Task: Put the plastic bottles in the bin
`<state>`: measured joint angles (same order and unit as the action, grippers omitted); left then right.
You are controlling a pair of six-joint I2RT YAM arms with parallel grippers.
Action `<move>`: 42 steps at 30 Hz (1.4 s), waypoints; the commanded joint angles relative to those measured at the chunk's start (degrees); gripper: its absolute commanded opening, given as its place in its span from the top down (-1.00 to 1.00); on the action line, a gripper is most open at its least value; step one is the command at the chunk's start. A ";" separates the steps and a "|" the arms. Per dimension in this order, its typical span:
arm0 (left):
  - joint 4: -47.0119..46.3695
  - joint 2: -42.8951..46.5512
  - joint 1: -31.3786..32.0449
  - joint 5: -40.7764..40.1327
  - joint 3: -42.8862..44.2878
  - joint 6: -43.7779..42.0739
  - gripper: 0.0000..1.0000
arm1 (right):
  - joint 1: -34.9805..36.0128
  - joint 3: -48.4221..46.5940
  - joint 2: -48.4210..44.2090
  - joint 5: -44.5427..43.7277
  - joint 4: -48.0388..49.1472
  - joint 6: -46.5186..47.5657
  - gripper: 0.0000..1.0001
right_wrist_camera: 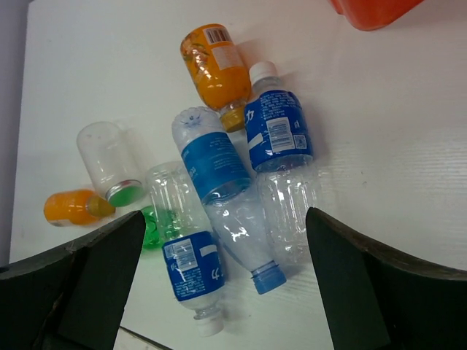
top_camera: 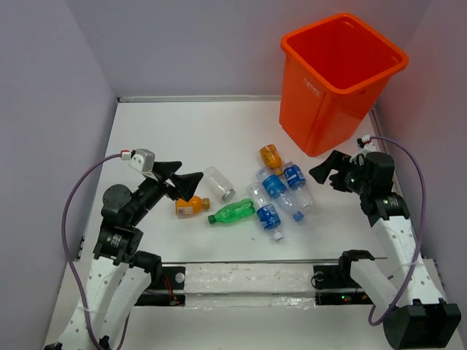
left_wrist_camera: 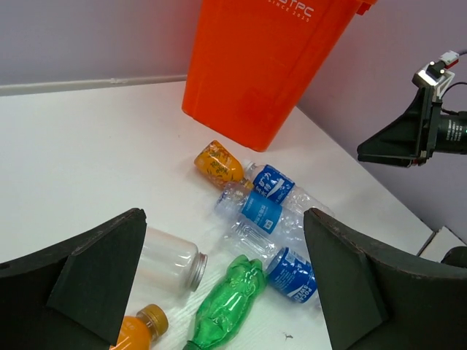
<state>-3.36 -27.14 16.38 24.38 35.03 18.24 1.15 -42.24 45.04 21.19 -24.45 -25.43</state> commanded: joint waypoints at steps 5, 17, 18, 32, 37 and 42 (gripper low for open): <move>-0.95 -1.69 -0.21 0.40 2.33 1.45 -0.98 | 0.26 1.54 7.07 -1.50 6.33 0.47 -0.95; 9.50 -5.91 -0.21 -7.07 1.19 7.24 -0.98 | 9.13 -1.62 25.71 -9.23 9.77 3.98 -0.99; 11.07 -6.52 -0.21 -7.15 1.01 7.94 -0.98 | 10.01 -1.97 27.89 -9.85 9.86 4.07 -0.99; 22.42 -7.49 -0.12 -11.37 -1.71 18.67 -0.98 | 15.02 -6.28 38.55 -20.66 10.74 4.95 -0.75; 23.30 -9.68 -0.21 -6.72 -4.96 20.52 -0.98 | 15.02 -6.98 38.99 -20.05 10.21 6.00 -0.15; 26.63 -12.15 -0.21 -6.36 -5.94 20.69 -0.98 | 15.55 -6.72 31.71 -22.41 7.31 7.59 0.07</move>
<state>20.08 -37.91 16.38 15.86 29.93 37.87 15.88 -46.98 83.20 2.13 -16.67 -19.68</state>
